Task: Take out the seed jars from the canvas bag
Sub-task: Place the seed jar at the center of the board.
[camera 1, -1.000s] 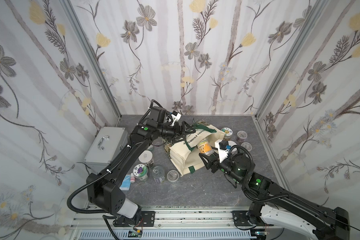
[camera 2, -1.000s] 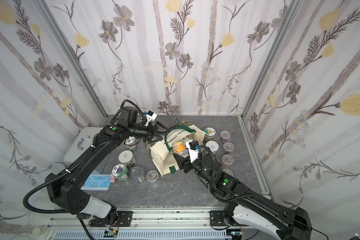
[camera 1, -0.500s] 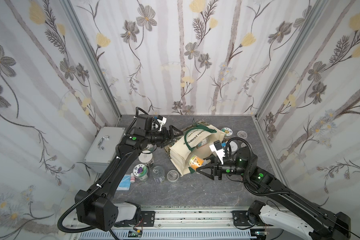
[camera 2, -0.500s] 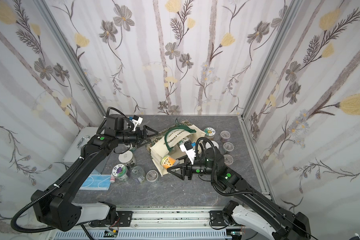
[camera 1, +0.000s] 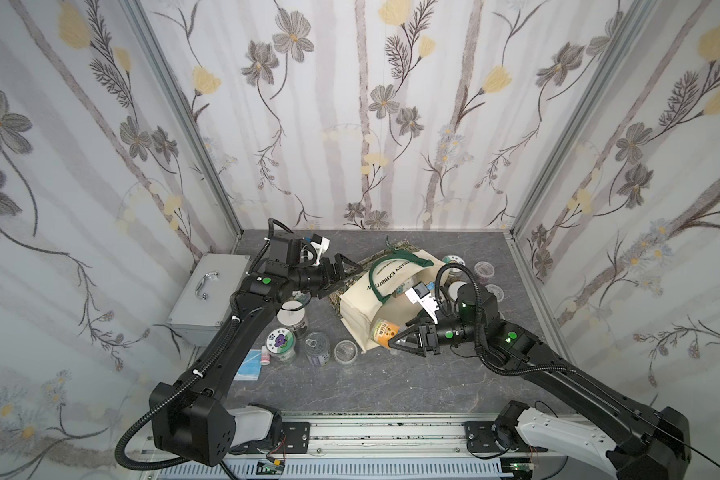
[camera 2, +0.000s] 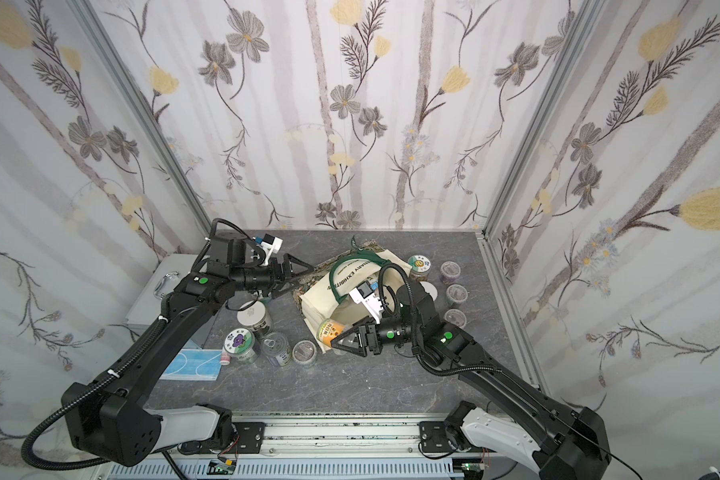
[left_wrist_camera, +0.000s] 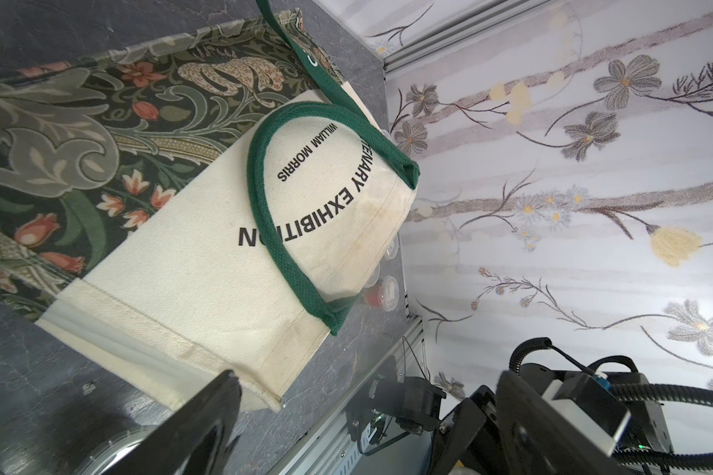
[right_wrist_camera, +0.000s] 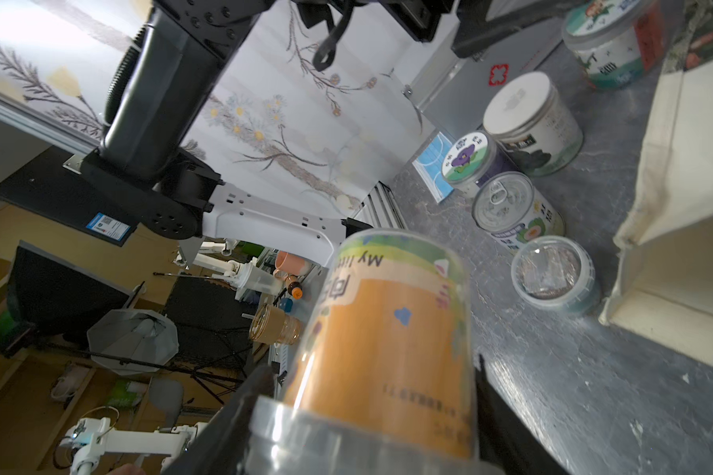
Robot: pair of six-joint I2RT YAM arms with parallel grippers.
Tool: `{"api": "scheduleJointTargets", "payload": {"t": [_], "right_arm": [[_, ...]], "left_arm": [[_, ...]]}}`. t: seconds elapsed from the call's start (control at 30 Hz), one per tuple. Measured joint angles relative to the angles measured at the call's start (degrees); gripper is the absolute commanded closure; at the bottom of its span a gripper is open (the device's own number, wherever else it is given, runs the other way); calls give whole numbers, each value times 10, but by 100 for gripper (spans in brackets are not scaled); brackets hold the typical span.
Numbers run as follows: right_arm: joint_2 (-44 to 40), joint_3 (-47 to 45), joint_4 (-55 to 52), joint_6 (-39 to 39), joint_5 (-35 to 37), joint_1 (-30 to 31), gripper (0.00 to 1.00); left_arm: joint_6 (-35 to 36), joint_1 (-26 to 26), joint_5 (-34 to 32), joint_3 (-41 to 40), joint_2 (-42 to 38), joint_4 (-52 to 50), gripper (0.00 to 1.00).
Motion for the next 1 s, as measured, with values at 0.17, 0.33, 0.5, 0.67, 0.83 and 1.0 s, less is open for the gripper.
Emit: {"api": "scheduleJointTargets", "payload": {"t": [0.17, 0.33, 0.5, 0.67, 0.83, 1.0], "right_arm": [[0, 2, -154, 21, 75, -23, 37], [-36, -3, -297, 42, 159, -41, 37], [-45, -26, -394, 69, 262, -72, 34], [-21, -63, -433, 90, 324, -109, 34], [-13, -92, -438, 99, 349, -146, 34], [8, -107, -432, 100, 366, -192, 32]], "left_arm": [[2, 1, 0, -3, -1, 2, 2], [3, 1, 0, -9, -2, 5, 2], [4, 1, 1, -21, -1, 13, 3], [1, 1, 6, -24, 3, 20, 3], [2, 1, 14, -26, 11, 21, 3], [11, 1, 14, -26, 17, 17, 3]]}}
